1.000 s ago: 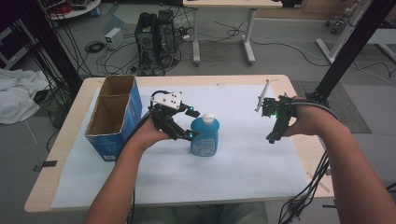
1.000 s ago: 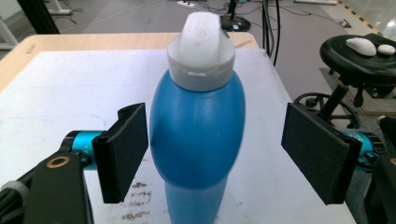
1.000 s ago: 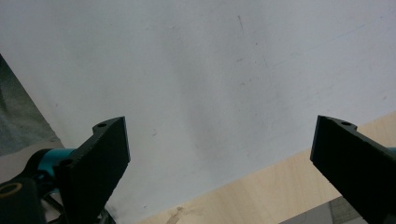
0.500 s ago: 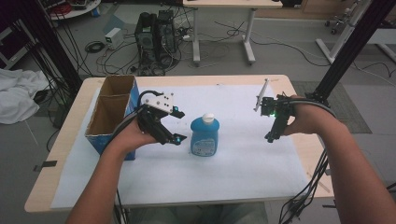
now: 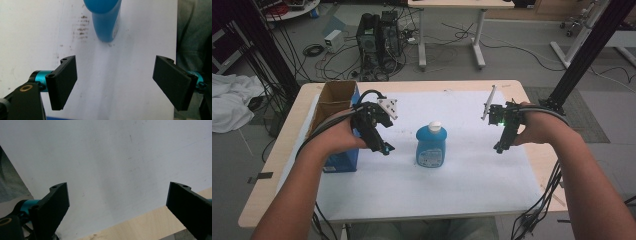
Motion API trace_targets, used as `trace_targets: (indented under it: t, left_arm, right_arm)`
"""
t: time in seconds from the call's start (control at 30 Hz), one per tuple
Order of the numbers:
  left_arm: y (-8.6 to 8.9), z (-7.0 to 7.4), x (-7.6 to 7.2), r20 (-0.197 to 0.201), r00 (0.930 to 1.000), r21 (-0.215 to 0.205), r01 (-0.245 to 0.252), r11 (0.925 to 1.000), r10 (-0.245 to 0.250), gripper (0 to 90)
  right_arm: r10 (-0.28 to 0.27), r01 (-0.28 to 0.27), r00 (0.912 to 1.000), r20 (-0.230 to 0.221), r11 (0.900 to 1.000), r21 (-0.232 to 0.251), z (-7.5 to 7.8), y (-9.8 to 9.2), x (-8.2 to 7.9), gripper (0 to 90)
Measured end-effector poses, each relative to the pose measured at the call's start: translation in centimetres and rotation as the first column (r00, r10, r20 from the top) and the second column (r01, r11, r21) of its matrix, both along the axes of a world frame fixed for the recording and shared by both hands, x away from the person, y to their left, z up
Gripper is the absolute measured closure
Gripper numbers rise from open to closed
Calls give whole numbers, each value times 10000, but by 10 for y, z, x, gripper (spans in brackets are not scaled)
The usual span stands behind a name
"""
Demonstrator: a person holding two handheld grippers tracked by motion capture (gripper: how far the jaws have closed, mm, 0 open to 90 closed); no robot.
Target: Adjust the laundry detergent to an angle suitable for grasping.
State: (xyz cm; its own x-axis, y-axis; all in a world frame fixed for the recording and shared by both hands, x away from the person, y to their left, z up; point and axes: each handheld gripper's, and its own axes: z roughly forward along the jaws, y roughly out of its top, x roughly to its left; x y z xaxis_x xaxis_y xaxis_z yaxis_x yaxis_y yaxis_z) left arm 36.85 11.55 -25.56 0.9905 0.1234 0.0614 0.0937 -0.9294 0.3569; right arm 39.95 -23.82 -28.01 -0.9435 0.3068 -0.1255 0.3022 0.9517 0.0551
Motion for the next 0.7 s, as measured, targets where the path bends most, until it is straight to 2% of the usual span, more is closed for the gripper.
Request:
trace_targets:
  t: [0.07, 0.1, 0.17, 0.27, 0.37, 0.4, 0.43, 0.47, 0.53, 0.6, 0.63, 0.67, 0.7]
  left_arm:
    - [-3, 0, 0, -113, 9998, 259, -151, 9996, 154, 197]
    - [-4, 1, 2, -93, 10000, 613, -23, 9981, 29, 197]
    - [-8, 0, 3, -149, 9999, 1126, -66, 9936, 84, 197]
    - [-11, 0, 5, -349, 9993, 1498, -66, 9887, 120, 197]
    - [-15, -1, 7, -558, 9983, 2111, -28, 9775, 149, 197]
    - [-16, -2, 8, -623, 9979, 2305, -13, 9731, 161, 197]
    - [-16, -2, 8, -623, 9979, 2305, -13, 9731, 161, 197]
    - [-16, -4, 10, -723, 9971, 2610, -55, 9653, 253, 197]
    - [-15, -6, 13, -934, 9951, 2599, -74, 9656, 328, 197]
    - [-15, -7, 17, -1083, 9934, 2713, -76, 9625, 384, 197]
    - [-15, -7, 18, -1112, 9929, 2739, -112, 9617, 433, 197]
    - [-15, -7, 20, -1161, 9921, 2745, -145, 9615, 481, 197]
    - [-15, -6, 21, -1118, 9925, 2719, -174, 9622, 496, 197]
  right_arm:
    - [-40, 40, 10000, -34, 10000, 17, 0, 1, 0, 37]
    - [9, -9, 10000, -11, 10000, -5, 0, 1, 0, 37]
    - [-68, 68, 10000, -31, 10000, -28, 0, 2, -1, 37]
    - [32, -32, 10000, -26, 10000, -72, -1, 4, -1, 37]
    - [132, -132, 9999, -43, 9999, -63, -1, 5, -1, 37]
    - [18, -18, 10000, -44, 10000, -59, 0, 6, -2, 37]
    - [18, -18, 10000, -44, 10000, -59, 0, 6, -2, 37]
    - [-40, 39, 10000, -71, 9999, -168, 0, 7, -3, 37]
    - [13, -15, 9999, -136, 9999, -161, -1, 8, -3, 37]
    - [84, -86, 9998, -154, 9999, -122, -1, 9, -3, 37]
    - [-79, 76, 9998, -193, 9999, -154, -1, 11, -4, 37]
    - [155, -158, 9997, -176, 9998, -152, -1, 10, -2, 37]
    - [165, -167, 9997, -168, 9997, -152, 0, 11, -2, 37]
